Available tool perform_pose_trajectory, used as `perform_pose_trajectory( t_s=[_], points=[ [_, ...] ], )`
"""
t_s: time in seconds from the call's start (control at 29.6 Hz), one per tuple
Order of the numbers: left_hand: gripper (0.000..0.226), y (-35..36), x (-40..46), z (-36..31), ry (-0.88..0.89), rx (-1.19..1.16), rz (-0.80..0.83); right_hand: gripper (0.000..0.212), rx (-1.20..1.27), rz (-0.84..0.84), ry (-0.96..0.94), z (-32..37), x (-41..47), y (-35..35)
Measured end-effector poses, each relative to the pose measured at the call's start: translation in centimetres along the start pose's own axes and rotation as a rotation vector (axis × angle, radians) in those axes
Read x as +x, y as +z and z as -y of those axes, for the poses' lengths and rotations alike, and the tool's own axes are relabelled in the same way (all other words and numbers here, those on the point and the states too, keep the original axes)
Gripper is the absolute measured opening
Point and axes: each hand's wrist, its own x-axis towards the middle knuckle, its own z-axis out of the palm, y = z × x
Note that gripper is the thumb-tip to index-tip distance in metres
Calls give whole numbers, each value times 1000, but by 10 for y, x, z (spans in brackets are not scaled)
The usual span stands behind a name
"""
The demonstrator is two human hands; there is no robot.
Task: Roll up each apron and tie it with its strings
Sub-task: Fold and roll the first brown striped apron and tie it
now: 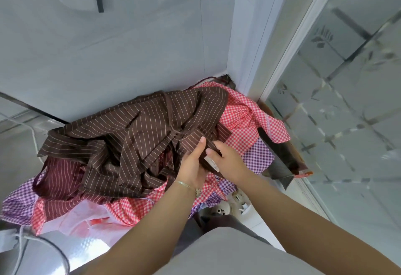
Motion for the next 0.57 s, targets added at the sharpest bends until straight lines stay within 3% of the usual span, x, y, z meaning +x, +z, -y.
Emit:
perform_pose_trajectory(
  t_s=[0.1,0.2,0.3,0.37,0.44,0.51,0.57],
  points=[
    [54,11,-6,-15,49,-3,65,25,39,-5,-10,16,-2,-7],
    [40,21,-14,-25,102,-27,48,26,22,-121,-81,31,-6,-7],
    [36,26,-19,-36,161,-49,18,41,-21,-345,-118,41,-8,-4],
    [37,26,-23,-47,188,-40,13,62,-16,-433,-107,48,-9,-11],
    [38,26,-30,-59,198,-33,-11,73,110,-235,-20,58,-11,-26],
    [39,26,-35,-68,213,-29,-37,65,230,61,73,67,-13,-39],
    [39,28,-41,-73,246,-40,-38,49,250,180,90,74,-17,-43]
  ],
)
